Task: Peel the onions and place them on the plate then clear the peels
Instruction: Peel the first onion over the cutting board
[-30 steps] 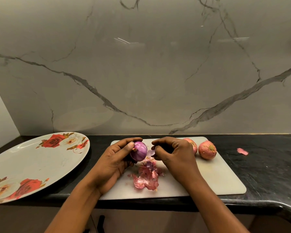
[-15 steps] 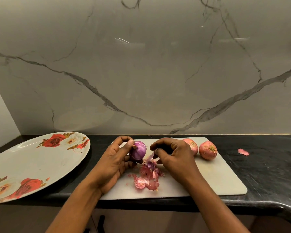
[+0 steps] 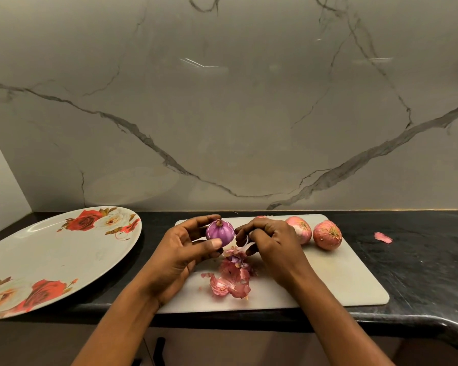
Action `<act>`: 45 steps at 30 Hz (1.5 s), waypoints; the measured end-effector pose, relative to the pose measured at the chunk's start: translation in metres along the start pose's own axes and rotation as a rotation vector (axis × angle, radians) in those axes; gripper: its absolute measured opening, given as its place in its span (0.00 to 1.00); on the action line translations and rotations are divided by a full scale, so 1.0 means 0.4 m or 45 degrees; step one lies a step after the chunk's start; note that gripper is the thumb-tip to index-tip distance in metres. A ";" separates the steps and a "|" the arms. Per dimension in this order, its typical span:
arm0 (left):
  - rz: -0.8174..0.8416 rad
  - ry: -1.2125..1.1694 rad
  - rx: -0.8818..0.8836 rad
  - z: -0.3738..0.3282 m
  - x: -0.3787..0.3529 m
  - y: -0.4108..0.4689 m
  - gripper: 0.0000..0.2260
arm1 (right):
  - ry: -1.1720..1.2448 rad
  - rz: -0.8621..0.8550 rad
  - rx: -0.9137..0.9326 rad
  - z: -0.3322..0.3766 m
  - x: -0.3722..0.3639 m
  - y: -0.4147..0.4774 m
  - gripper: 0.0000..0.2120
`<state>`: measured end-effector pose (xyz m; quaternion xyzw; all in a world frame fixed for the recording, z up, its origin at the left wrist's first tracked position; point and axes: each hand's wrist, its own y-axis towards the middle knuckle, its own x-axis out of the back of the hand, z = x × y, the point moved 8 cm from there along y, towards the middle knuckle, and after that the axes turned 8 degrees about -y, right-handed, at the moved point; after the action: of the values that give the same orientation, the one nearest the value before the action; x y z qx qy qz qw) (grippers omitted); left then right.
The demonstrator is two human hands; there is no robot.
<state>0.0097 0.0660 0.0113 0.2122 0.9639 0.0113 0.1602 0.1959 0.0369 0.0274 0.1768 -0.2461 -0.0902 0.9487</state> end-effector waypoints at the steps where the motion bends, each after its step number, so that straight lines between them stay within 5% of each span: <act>1: 0.011 0.003 -0.005 -0.001 -0.002 -0.002 0.26 | -0.027 -0.009 -0.001 0.000 0.001 -0.001 0.15; 5: 0.074 0.015 -0.006 -0.005 -0.018 -0.007 0.27 | 0.055 -0.009 -0.062 -0.004 0.002 -0.005 0.06; 16: 0.086 0.046 -0.055 -0.011 -0.025 -0.012 0.29 | 0.125 -0.028 -0.053 -0.010 0.006 -0.004 0.13; 20: 0.089 0.031 -0.058 -0.012 -0.025 -0.012 0.28 | 0.219 0.014 -0.039 -0.001 0.002 -0.006 0.05; 26: 0.099 0.029 -0.062 -0.012 -0.022 -0.010 0.27 | 0.270 0.020 -0.009 0.004 0.003 -0.006 0.07; 39: 0.126 0.119 -0.053 -0.005 -0.025 -0.012 0.27 | -0.165 -0.139 0.210 0.033 0.017 -0.021 0.07; 45: 0.091 0.036 -0.076 -0.016 -0.027 -0.013 0.26 | 0.138 -0.090 0.077 0.009 0.015 -0.008 0.09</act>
<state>0.0149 0.0570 0.0203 0.2416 0.9571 0.0489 0.1523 0.1989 0.0314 0.0319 0.2184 -0.1907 -0.1065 0.9511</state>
